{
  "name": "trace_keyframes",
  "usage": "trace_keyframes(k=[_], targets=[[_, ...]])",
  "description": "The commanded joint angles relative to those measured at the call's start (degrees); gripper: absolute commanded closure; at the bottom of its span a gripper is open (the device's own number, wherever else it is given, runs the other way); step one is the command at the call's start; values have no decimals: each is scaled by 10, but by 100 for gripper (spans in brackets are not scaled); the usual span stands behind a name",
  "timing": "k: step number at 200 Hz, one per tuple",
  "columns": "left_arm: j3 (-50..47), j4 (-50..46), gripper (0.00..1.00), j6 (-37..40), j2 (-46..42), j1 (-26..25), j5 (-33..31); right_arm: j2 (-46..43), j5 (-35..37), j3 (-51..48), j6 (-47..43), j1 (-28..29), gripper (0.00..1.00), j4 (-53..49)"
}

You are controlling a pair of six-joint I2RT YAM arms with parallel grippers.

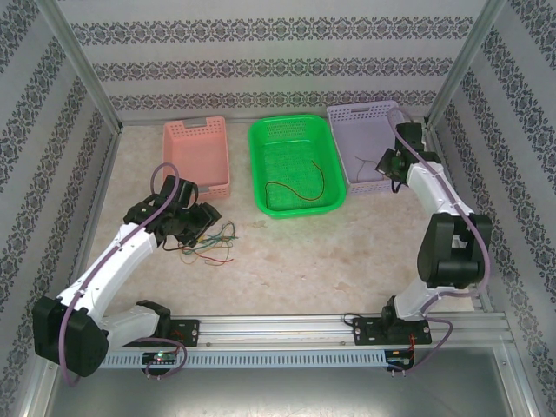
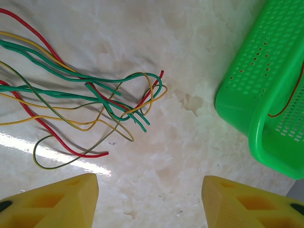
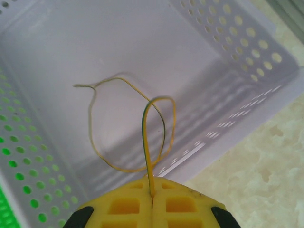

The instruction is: Untangle the cables

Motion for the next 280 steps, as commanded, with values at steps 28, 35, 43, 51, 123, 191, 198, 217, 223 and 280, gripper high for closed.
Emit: trace_keyframes(k=[28, 35, 43, 51, 123, 191, 198, 217, 223, 280], targets=[[5, -5, 40, 7, -26, -7, -2, 110, -26, 186, -5, -15, 100, -25], [3, -5, 40, 6, -29, -7, -2, 125, -27, 214, -5, -17, 100, -30], [1, -8, 40, 3, -32, -8, -5, 137, -32, 239, -6, -18, 100, -31], [-2, -9, 40, 0, -36, -9, -8, 145, -36, 256, -10, -19, 100, -26], [-16, -58, 35, -33, -29, -5, -51, 128, -63, 207, -20, -22, 65, -43], [-46, -44, 37, -6, 72, 88, -24, -165, -4, -1, 10, 139, 52, -41], [-52, -23, 37, -13, 80, 101, -13, -185, 2, -20, 11, 183, 51, -47], [-61, 26, 39, -38, 116, 117, 11, -222, -6, -77, 43, 295, 52, -48], [-62, 38, 41, -49, 130, 118, 18, -230, -12, -94, 56, 328, 52, -42], [-69, 99, 98, -63, 203, 111, 46, -188, -100, -150, 70, 506, 49, 27]])
